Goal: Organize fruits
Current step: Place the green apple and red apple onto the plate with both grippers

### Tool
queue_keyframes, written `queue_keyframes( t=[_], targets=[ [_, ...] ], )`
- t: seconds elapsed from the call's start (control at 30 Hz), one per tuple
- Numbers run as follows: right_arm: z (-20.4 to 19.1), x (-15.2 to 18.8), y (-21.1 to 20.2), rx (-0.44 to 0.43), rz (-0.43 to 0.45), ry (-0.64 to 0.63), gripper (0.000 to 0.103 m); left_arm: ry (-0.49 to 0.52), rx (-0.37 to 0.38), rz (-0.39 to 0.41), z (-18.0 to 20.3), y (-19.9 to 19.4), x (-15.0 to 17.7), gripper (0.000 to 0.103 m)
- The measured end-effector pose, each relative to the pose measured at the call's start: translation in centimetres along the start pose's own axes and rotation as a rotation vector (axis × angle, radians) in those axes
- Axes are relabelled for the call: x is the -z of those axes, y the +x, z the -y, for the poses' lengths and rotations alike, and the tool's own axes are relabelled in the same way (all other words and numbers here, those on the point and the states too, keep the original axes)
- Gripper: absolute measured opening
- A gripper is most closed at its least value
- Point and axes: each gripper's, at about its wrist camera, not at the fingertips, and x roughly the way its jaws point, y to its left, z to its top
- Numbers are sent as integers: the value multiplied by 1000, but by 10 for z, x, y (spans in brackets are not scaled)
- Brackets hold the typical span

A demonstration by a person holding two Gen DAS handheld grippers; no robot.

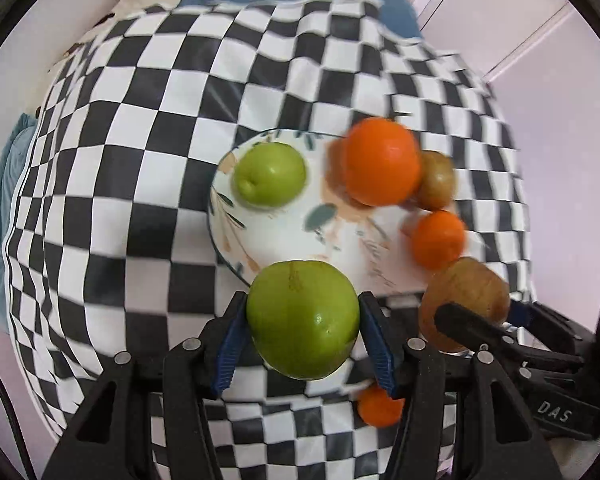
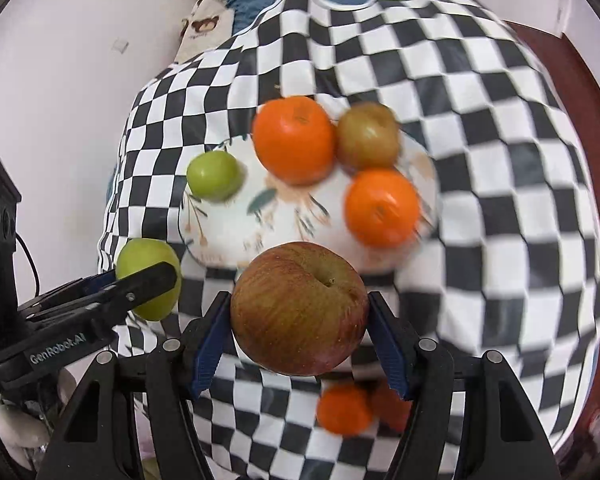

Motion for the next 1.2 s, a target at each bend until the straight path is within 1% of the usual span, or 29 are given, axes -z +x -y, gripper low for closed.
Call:
queue_keyframes(
  t=[0.07, 0.1, 0.2, 0.33, 0.4, 0.5, 0.53, 0.57, 0.6, 0.63, 0.67, 0.73, 0.83, 0.93, 1.07, 1.17, 1.2],
  targets=[
    [-5, -18, 15, 15, -38, -2, 69, -3, -29, -35, -3, 16, -16, 52],
    [-6, -25, 22, 26, -53, -4, 69, -9, -37, -44, -10, 23, -9, 52],
    [-10, -39, 41, 57, -101, -10, 69, -26, -52, -72, -19, 34, -22, 52],
    [-4, -49, 55, 84, -141, 6, 70, -46, -63, -99, -26, 42, -31, 53],
    [-3, -51, 58, 82, -149, 25, 70, -48, -59, -122, -28, 46, -34, 53],
    [-7, -54, 61, 113, -178, 19, 70, -82, -48, -140, -32, 48, -39, 53],
    [-7, -54, 61, 118, -180, 20, 70, -102, -26, -148, -33, 49, -42, 60],
    [-7, -54, 60, 118, -178, 23, 70, -113, -7, -150, -36, 47, -43, 81],
    [-6, -54, 58, 103, -176, 35, 81, -120, -13, -142, -38, 46, -44, 85],
    [-6, -54, 56, 105, -172, 48, 94, -124, -11, -129, -41, 43, -45, 91],
    [-8, -54, 53, 107, -164, 51, 97, -129, -2, -121, -43, 41, -45, 91],
    [-10, -56, 48, 104, -152, 46, 97, -146, 13, -123, -47, 39, -44, 91],
    [-10, -55, 41, 137, -143, 33, 97, -145, 11, -105, -48, 30, -40, 91],
    [-11, -53, 36, 166, -132, 23, 97, -127, -18, -83, -46, 21, -34, 91],
    [-4, -42, 26, 199, -106, 8, 97, -110, -55, -47, -38, 4, -28, 91],
    [-3, -34, 17, 218, -87, 8, 97, -88, -81, -11, -28, -13, -16, 91],
    [-3, -32, 14, 224, -86, 10, 97, -83, -91, -1, -27, -10, -15, 91]
  ],
)
